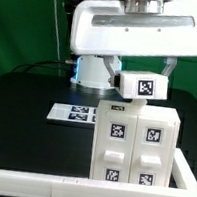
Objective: Assemble cabinet
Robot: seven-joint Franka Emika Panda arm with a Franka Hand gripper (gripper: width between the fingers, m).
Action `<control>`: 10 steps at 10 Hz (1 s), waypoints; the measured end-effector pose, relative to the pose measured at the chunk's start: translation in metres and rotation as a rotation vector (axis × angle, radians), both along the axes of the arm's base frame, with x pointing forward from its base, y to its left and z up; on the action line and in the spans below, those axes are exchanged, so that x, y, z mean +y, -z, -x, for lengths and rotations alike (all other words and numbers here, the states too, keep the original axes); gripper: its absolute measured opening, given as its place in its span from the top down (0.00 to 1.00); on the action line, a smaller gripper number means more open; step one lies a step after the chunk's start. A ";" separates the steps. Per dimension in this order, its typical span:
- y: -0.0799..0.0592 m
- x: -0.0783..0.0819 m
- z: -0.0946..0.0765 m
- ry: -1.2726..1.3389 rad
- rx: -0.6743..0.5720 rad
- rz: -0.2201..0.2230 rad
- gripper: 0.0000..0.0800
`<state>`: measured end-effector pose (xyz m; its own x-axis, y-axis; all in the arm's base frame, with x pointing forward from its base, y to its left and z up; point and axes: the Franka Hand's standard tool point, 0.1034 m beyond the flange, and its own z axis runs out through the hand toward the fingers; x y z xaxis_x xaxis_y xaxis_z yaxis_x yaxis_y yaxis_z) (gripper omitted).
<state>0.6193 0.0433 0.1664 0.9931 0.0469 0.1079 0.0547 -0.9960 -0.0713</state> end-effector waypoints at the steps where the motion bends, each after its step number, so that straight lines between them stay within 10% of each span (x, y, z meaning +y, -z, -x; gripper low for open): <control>1: 0.003 0.002 -0.001 -0.008 0.006 0.001 0.32; 10: 0.018 0.002 0.000 -0.033 0.027 0.000 0.32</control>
Offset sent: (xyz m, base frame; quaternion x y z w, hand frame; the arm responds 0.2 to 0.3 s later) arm -0.0031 -0.0009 0.0052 -0.0144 0.0111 0.0149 0.9997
